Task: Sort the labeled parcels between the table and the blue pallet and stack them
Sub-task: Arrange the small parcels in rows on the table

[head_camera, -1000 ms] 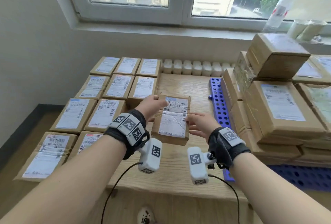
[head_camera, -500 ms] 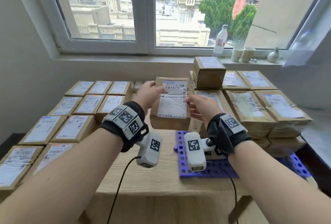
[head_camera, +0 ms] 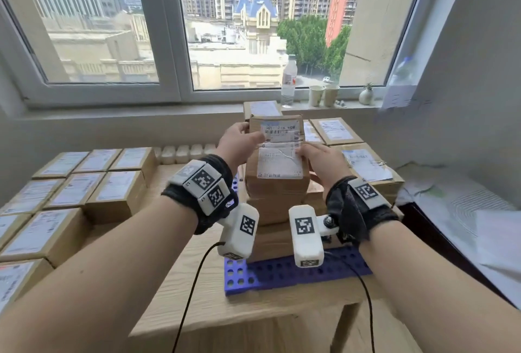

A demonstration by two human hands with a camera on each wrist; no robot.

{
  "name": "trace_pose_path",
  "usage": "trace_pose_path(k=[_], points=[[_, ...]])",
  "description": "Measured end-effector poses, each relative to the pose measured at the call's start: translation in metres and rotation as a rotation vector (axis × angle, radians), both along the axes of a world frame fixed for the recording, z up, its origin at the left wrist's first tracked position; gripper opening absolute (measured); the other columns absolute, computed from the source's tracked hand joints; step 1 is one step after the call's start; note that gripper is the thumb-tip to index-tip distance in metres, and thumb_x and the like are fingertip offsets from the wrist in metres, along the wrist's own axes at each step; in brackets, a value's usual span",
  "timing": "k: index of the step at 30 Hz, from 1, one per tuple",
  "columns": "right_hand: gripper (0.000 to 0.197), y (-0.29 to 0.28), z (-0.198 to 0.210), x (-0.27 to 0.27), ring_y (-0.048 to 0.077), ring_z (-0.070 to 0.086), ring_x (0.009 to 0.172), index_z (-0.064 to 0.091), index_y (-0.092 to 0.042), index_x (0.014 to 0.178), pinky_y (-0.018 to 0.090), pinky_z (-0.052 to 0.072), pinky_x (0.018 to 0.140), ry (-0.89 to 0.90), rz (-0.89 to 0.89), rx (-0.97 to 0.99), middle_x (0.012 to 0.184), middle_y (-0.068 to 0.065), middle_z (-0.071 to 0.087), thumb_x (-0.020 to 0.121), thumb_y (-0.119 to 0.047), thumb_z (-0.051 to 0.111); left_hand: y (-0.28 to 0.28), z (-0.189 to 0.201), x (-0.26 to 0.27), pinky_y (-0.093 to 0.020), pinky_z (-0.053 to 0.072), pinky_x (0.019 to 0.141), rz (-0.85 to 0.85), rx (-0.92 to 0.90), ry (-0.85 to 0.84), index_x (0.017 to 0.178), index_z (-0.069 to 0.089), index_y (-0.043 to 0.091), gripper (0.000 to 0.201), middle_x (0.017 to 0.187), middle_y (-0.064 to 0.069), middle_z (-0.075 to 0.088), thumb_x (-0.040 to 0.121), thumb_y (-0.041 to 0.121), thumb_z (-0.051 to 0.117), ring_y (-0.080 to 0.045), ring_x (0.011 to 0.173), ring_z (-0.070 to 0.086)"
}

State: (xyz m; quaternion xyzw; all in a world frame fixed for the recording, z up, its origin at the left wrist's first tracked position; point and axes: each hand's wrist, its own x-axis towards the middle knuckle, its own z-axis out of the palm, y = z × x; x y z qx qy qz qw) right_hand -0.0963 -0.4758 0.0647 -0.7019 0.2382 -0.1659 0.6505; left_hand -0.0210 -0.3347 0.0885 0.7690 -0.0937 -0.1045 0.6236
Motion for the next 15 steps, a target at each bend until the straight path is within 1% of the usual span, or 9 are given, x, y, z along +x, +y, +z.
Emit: trace_pose_path(k=[2, 4, 5, 8, 10, 12, 13, 14, 15], points=[[0.034, -0.017, 0.003, 0.003, 0.019, 0.066, 0.102, 0.075, -0.026, 0.085, 0.042, 0.049, 0.099, -0.007, -0.029, -0.004, 0.100, -0.004, 0.073, 0.054, -0.037, 0.067, -0.018, 0.002, 0.004, -0.037, 0.052, 0.088, -0.019, -0.003, -0.021, 0.124, 0.056, 0.013, 0.039, 0.114, -0.003, 0.066, 0.086, 0.017, 0.063, -0.022, 0.103, 0.063], [0.034, -0.035, 0.004, 0.009, 0.021, 0.066, 0.102, 0.074, -0.024, 0.089, 0.043, 0.049, 0.098, -0.015, -0.039, 0.005, 0.101, -0.002, 0.073, 0.058, -0.034, 0.065, -0.037, 0.005, 0.010, -0.037, 0.053, 0.088, -0.057, -0.012, -0.036, 0.125, 0.058, 0.012, 0.039, 0.114, -0.003, 0.067, 0.087, 0.015, 0.062, -0.023, 0.104, 0.064], [0.037, -0.042, 0.007, 0.010, 0.022, 0.066, 0.101, 0.074, -0.021, 0.094, 0.043, 0.049, 0.098, -0.019, -0.043, 0.005, 0.101, 0.000, 0.073, 0.060, -0.033, 0.064, -0.047, 0.006, 0.014, -0.034, 0.054, 0.084, -0.078, -0.024, -0.043, 0.126, 0.057, 0.012, 0.039, 0.114, -0.004, 0.067, 0.087, 0.013, 0.061, -0.021, 0.102, 0.064], [0.057, -0.065, 0.015, 0.017, 0.024, 0.066, 0.104, 0.070, -0.016, 0.112, 0.044, 0.049, 0.099, -0.024, -0.085, 0.012, 0.108, 0.003, 0.071, 0.058, -0.034, 0.064, -0.075, 0.012, 0.028, -0.024, 0.051, 0.065, -0.112, -0.055, -0.049, 0.130, 0.053, 0.013, 0.040, 0.115, -0.005, 0.065, 0.090, 0.010, 0.059, -0.016, 0.089, 0.064], [0.044, -0.081, 0.022, 0.024, 0.022, 0.065, 0.101, 0.069, -0.015, 0.112, 0.040, 0.050, 0.098, -0.025, -0.090, 0.009, 0.107, 0.004, 0.070, 0.070, -0.027, 0.066, -0.095, 0.016, 0.039, -0.022, 0.050, 0.064, -0.125, -0.064, -0.051, 0.132, 0.051, 0.013, 0.043, 0.116, -0.007, 0.065, 0.091, 0.009, 0.058, -0.017, 0.089, 0.063], [0.021, -0.097, 0.030, 0.034, 0.018, 0.064, 0.092, 0.069, -0.018, 0.102, 0.034, 0.052, 0.091, -0.042, -0.078, 0.015, 0.098, 0.002, 0.070, 0.083, -0.016, 0.063, -0.113, 0.020, 0.050, -0.019, 0.048, 0.066, -0.132, -0.075, -0.068, 0.133, 0.050, 0.009, 0.045, 0.118, -0.008, 0.064, 0.090, 0.007, 0.059, -0.016, 0.091, 0.062], [0.017, -0.106, 0.033, 0.041, 0.018, 0.063, 0.089, 0.070, -0.019, 0.098, 0.033, 0.052, 0.089, -0.047, -0.074, 0.005, 0.095, 0.000, 0.069, 0.085, -0.014, 0.061, -0.120, 0.022, 0.057, -0.018, 0.048, 0.067, -0.137, -0.073, -0.074, 0.135, 0.048, 0.007, 0.047, 0.121, -0.008, 0.063, 0.089, 0.006, 0.059, -0.016, 0.093, 0.061], [0.018, -0.114, 0.036, 0.049, 0.017, 0.062, 0.089, 0.070, -0.019, 0.100, 0.033, 0.050, 0.089, -0.046, -0.073, -0.012, 0.095, 0.000, 0.068, 0.085, -0.013, 0.061, -0.127, 0.025, 0.062, -0.018, 0.047, 0.067, -0.139, -0.065, -0.083, 0.138, 0.046, 0.007, 0.050, 0.122, -0.008, 0.063, 0.089, 0.007, 0.059, -0.017, 0.096, 0.061], [0.024, -0.122, 0.039, 0.058, 0.017, 0.061, 0.092, 0.068, -0.017, 0.108, 0.033, 0.050, 0.091, -0.045, -0.077, -0.024, 0.098, 0.000, 0.068, 0.085, -0.014, 0.062, -0.133, 0.028, 0.069, -0.020, 0.048, 0.068, -0.141, -0.055, -0.092, 0.139, 0.045, 0.009, 0.052, 0.122, -0.007, 0.062, 0.089, 0.009, 0.059, -0.017, 0.098, 0.061]])
